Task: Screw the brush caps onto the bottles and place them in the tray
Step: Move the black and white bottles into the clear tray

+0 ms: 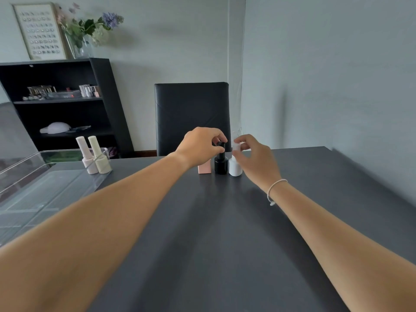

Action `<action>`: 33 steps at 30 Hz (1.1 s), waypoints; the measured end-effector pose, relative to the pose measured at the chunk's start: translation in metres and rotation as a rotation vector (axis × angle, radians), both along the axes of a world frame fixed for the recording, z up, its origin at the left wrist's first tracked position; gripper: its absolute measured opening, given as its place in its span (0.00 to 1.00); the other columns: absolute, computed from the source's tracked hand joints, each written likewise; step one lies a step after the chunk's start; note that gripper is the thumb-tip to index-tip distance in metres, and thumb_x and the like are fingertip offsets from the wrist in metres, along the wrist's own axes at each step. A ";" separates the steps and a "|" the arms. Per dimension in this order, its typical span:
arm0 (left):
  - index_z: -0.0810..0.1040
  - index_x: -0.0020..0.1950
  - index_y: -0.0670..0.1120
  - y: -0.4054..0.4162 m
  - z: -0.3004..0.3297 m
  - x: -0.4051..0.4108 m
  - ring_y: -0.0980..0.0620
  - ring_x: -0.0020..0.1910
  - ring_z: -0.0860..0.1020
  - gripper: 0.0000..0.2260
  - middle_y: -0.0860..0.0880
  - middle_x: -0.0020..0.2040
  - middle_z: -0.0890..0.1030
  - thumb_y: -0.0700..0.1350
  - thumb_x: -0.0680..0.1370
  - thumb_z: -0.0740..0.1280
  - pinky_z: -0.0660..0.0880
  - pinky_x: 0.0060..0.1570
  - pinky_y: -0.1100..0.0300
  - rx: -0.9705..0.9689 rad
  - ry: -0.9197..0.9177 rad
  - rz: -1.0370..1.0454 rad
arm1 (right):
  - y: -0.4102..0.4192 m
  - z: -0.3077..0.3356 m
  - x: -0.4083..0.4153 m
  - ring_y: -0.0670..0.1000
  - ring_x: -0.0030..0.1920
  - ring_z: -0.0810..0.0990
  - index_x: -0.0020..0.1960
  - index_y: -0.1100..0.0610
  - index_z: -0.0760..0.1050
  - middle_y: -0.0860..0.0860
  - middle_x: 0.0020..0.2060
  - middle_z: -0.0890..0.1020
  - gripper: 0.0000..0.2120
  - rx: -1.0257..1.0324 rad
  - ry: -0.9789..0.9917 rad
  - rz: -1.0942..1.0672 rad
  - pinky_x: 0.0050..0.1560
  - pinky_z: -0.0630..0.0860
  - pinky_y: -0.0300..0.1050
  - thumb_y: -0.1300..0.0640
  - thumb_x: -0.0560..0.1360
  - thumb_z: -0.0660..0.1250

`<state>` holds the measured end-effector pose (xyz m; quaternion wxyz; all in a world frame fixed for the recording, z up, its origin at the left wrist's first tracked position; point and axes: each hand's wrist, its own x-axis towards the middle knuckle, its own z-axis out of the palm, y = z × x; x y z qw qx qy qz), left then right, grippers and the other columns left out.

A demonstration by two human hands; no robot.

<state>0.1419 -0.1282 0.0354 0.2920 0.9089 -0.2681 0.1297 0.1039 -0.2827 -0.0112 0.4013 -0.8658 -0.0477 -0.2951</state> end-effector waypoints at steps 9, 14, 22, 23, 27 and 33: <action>0.80 0.50 0.51 0.025 0.032 -0.017 0.62 0.48 0.77 0.07 0.56 0.46 0.81 0.43 0.72 0.70 0.70 0.46 0.78 -0.254 -0.070 -0.079 | 0.012 0.026 -0.018 0.33 0.30 0.72 0.49 0.50 0.74 0.39 0.36 0.76 0.07 0.100 -0.163 0.036 0.33 0.66 0.24 0.56 0.72 0.67; 0.79 0.50 0.49 0.081 0.066 -0.032 0.58 0.43 0.79 0.07 0.54 0.43 0.80 0.40 0.74 0.69 0.78 0.45 0.66 -0.482 -0.032 -0.072 | 0.060 0.052 -0.027 0.41 0.40 0.77 0.49 0.54 0.75 0.44 0.38 0.78 0.07 0.138 -0.198 0.233 0.35 0.69 0.25 0.58 0.71 0.68; 0.79 0.49 0.47 0.217 0.084 -0.048 0.53 0.41 0.80 0.07 0.48 0.44 0.80 0.39 0.73 0.70 0.80 0.38 0.64 -0.502 -0.095 0.137 | 0.180 0.086 -0.021 0.36 0.33 0.74 0.46 0.52 0.75 0.44 0.36 0.78 0.05 0.102 -0.065 0.550 0.28 0.70 0.26 0.56 0.71 0.69; 0.79 0.49 0.47 0.234 0.083 -0.050 0.54 0.40 0.81 0.07 0.48 0.43 0.80 0.39 0.73 0.70 0.79 0.37 0.65 -0.490 -0.106 0.163 | 0.195 0.090 -0.019 0.37 0.33 0.74 0.46 0.52 0.74 0.43 0.35 0.77 0.05 0.089 -0.050 0.572 0.29 0.70 0.25 0.56 0.71 0.69; 0.80 0.46 0.52 0.293 0.075 -0.053 0.54 0.40 0.81 0.07 0.50 0.42 0.79 0.41 0.72 0.71 0.81 0.38 0.62 -0.420 -0.108 0.266 | 0.249 0.099 -0.006 0.41 0.33 0.73 0.46 0.51 0.73 0.44 0.36 0.77 0.05 0.012 -0.017 0.625 0.28 0.69 0.27 0.57 0.72 0.67; 0.80 0.49 0.50 0.345 0.052 -0.046 0.50 0.43 0.81 0.07 0.47 0.44 0.81 0.41 0.72 0.71 0.81 0.41 0.59 -0.306 -0.094 0.377 | 0.307 0.093 0.019 0.45 0.41 0.76 0.54 0.56 0.77 0.46 0.40 0.77 0.11 -0.127 0.038 0.659 0.38 0.73 0.34 0.57 0.72 0.67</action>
